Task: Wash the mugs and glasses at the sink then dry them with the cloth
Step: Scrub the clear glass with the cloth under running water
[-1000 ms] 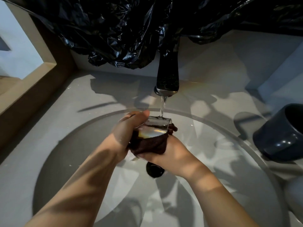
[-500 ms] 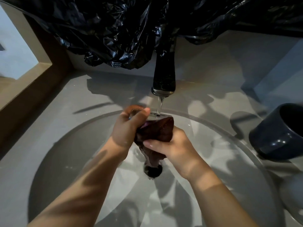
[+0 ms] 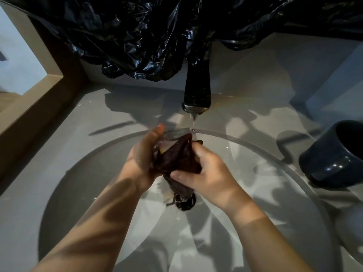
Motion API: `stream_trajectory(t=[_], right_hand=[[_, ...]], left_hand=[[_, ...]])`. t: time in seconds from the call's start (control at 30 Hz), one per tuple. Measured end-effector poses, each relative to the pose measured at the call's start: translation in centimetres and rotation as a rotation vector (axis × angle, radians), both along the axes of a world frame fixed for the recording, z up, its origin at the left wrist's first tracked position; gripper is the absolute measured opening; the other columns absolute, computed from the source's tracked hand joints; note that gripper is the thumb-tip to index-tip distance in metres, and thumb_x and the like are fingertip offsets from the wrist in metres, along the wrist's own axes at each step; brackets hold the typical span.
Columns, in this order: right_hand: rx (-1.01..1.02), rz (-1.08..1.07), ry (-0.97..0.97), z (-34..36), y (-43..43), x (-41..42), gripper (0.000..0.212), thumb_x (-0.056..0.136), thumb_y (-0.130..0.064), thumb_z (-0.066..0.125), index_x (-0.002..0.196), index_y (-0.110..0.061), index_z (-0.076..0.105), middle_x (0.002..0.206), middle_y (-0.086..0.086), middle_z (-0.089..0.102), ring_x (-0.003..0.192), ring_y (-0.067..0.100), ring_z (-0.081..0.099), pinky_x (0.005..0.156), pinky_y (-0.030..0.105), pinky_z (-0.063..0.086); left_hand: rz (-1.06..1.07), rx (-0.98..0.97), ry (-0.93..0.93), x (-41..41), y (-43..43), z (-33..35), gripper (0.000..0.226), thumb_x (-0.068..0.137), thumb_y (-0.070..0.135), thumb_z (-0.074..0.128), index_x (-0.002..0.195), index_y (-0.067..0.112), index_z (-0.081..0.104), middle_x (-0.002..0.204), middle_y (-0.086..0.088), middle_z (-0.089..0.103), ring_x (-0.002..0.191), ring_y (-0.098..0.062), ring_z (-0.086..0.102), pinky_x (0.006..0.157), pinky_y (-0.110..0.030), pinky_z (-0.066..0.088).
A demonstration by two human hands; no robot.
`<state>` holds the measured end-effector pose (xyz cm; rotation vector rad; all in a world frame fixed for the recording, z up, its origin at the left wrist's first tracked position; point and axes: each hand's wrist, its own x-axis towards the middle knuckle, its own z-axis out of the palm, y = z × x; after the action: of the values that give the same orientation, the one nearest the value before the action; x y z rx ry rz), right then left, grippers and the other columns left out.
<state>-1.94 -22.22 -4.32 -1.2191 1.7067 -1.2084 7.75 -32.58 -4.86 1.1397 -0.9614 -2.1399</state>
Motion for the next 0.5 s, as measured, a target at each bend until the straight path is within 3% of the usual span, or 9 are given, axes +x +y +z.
stream_trajectory(t=[0.1,0.17,0.23,0.3,0.33,0.4,0.47,0.5], right_hand=[[0.191,0.128,0.341,-0.5,-0.1,0.1,0.041,0.081,-0.036,0.07,0.115,-0.05,0.052,0.122,-0.021,0.057,0.123,0.0,0.042,0.118,0.046,-0.004],[0.168,0.138,0.422,-0.9,-0.2,0.2,0.045,0.084,-0.036,0.066,0.126,-0.046,0.05,0.133,-0.019,0.052,0.132,-0.002,0.034,0.117,0.041,-0.011],[0.043,0.084,0.3,-1.1,-0.2,0.9,0.041,0.08,-0.029,0.071,0.117,-0.042,0.058,0.124,-0.019,0.059,0.125,-0.002,0.043,0.117,0.032,0.016],[0.028,0.03,0.055,-0.9,-0.1,1.2,0.033,0.078,-0.016,0.074,0.095,-0.043,0.062,0.094,-0.029,0.066,0.099,-0.011,0.057,0.093,0.016,0.042],[0.04,0.029,-0.034,-0.8,-0.1,1.2,0.035,0.078,-0.01,0.074,0.088,-0.042,0.062,0.084,-0.027,0.067,0.09,-0.01,0.06,0.085,0.016,0.046],[0.024,0.007,-0.249,-0.4,-0.1,1.0,0.032,0.075,-0.006,0.076,0.088,-0.034,0.066,0.083,-0.017,0.07,0.087,0.001,0.066,0.079,0.02,0.051],[0.029,-0.056,-0.612,0.0,-0.1,0.4,0.024,0.067,-0.017,0.075,0.089,-0.022,0.069,0.084,-0.005,0.074,0.082,0.01,0.07,0.071,0.024,0.055],[0.04,-0.065,-0.773,0.4,0.0,0.0,0.03,0.063,-0.023,0.072,0.093,-0.018,0.069,0.088,0.002,0.074,0.083,0.015,0.071,0.07,0.028,0.056]], left_hand=[[-0.072,-0.123,-0.024,0.4,0.1,-0.1,0.025,0.084,0.036,0.06,0.091,0.012,0.065,0.073,-0.004,0.071,0.068,-0.019,0.067,0.062,-0.029,0.051],[-0.156,-0.217,-0.035,0.4,0.0,0.1,0.041,0.072,0.041,0.063,0.098,0.01,0.064,0.078,-0.006,0.069,0.067,-0.019,0.065,0.057,-0.026,0.052],[-0.19,-0.279,-0.021,0.2,-0.1,0.4,0.036,0.063,0.04,0.068,0.087,0.013,0.063,0.069,-0.003,0.066,0.058,-0.017,0.062,0.051,-0.022,0.048],[-0.176,-0.335,-0.013,-0.1,-0.1,0.6,0.024,0.063,0.032,0.076,0.074,0.017,0.06,0.059,0.002,0.062,0.052,-0.013,0.059,0.05,-0.021,0.044],[-0.16,-0.351,-0.009,-0.3,0.0,0.8,0.022,0.064,0.03,0.075,0.072,0.017,0.059,0.058,0.002,0.061,0.053,-0.013,0.059,0.053,-0.022,0.045],[-0.096,-0.419,0.012,-0.7,0.1,0.5,0.019,0.066,0.029,0.072,0.073,0.017,0.059,0.06,0.003,0.06,0.059,-0.014,0.059,0.062,-0.026,0.047],[-0.056,-0.579,-0.04,-0.8,0.6,0.1,0.024,0.067,0.042,0.068,0.078,0.022,0.061,0.067,0.004,0.062,0.072,-0.019,0.062,0.075,-0.035,0.05],[-0.068,-0.707,-0.102,-0.8,0.8,-0.1,0.03,0.068,0.053,0.063,0.082,0.027,0.061,0.072,0.007,0.064,0.079,-0.02,0.063,0.079,-0.039,0.052]])
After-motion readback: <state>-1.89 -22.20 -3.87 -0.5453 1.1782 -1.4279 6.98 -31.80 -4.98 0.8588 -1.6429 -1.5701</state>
